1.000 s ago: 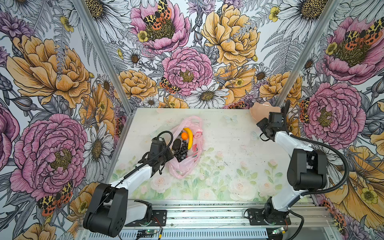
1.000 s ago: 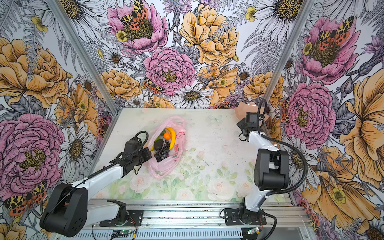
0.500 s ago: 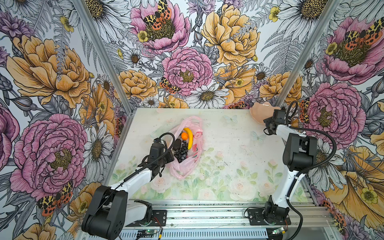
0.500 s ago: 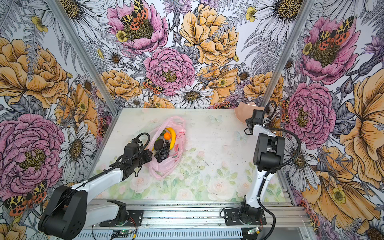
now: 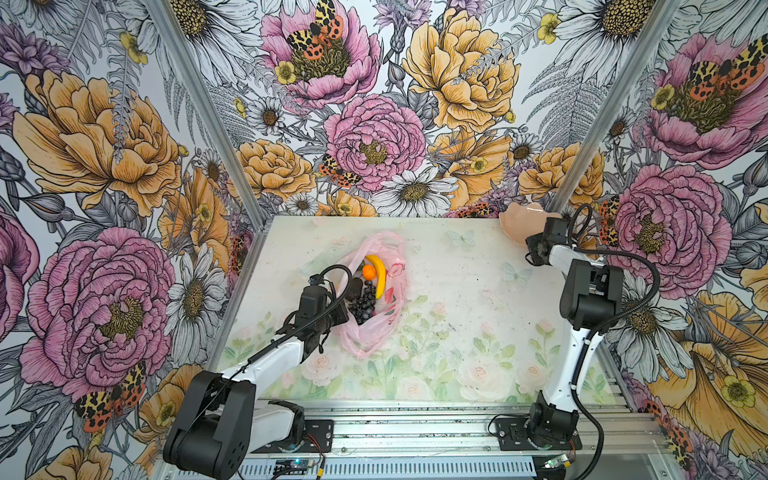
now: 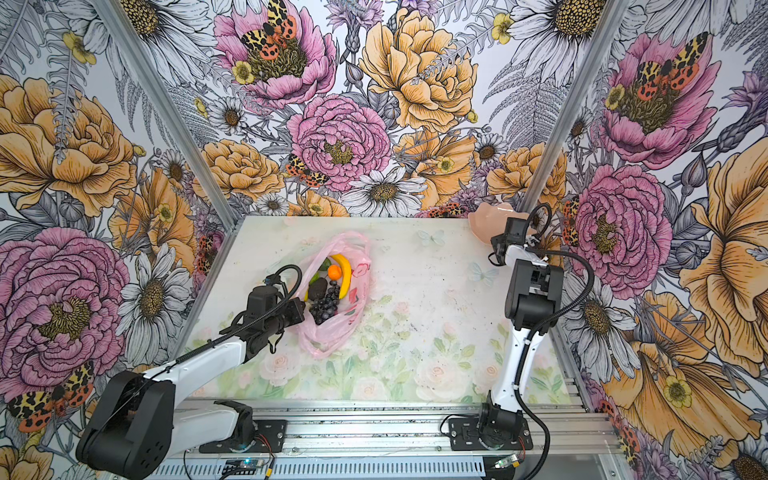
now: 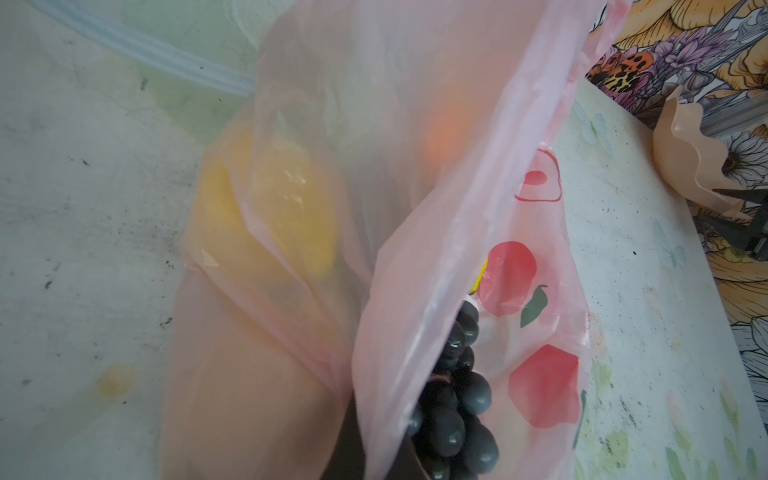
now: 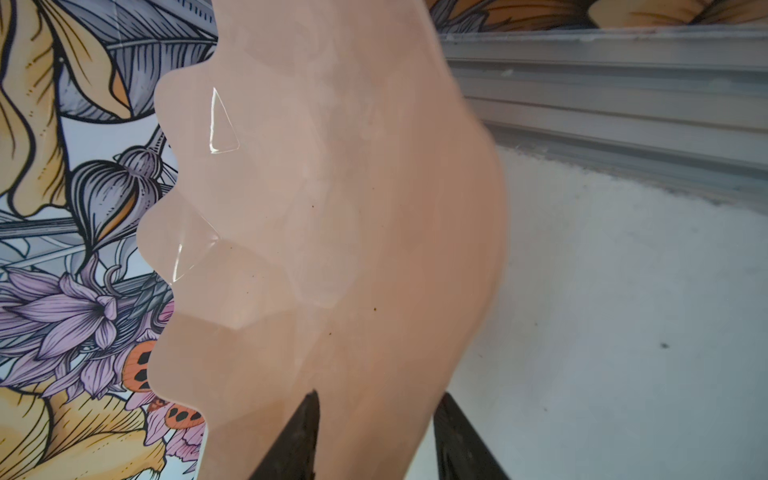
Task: Take the fake fruits out of the plastic bag
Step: 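Grasp the rim of the pink bowl with the right gripper, then drag the pink bowl with the right gripper to beside the bag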
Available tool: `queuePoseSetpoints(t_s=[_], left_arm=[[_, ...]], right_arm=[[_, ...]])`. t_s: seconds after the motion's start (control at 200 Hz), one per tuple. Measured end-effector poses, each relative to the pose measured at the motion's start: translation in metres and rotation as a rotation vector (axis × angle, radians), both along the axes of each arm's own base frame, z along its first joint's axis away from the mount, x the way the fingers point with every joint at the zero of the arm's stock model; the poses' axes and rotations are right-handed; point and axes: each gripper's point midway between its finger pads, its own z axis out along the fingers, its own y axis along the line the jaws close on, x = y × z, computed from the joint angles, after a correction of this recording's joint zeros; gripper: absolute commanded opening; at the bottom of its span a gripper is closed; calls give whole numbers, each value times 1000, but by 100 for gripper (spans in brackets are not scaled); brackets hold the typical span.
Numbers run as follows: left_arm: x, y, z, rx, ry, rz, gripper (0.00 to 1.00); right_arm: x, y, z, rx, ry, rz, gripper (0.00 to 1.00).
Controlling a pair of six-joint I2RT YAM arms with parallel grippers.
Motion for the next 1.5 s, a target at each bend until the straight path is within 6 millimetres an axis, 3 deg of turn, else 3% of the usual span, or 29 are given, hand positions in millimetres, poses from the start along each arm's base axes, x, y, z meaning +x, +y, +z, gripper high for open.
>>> queuePoseSetpoints(t_s=[0.53,0.676,0.801,1.036,1.336,1.501], left_arm=[[0,0,0,11,-5,-9,8],[1,0,1,10,-9,-8,9],[0,0,1,9,-15,-8,9],[-1,1,4,7,-27,-5,9],[-1,1,8,4,-40,-5,9],[-1,1,8,4,-40,-5,9]], right_arm=[[-6,10,-12,80,12,19,5],[-11,22,5,96,-39,56,0],[-27,37,3,123,-21,96,0],[-62,81,3,186,0,223,0],[-138,171,1,302,57,477,0],[-179,208,-3,357,89,594,0]])
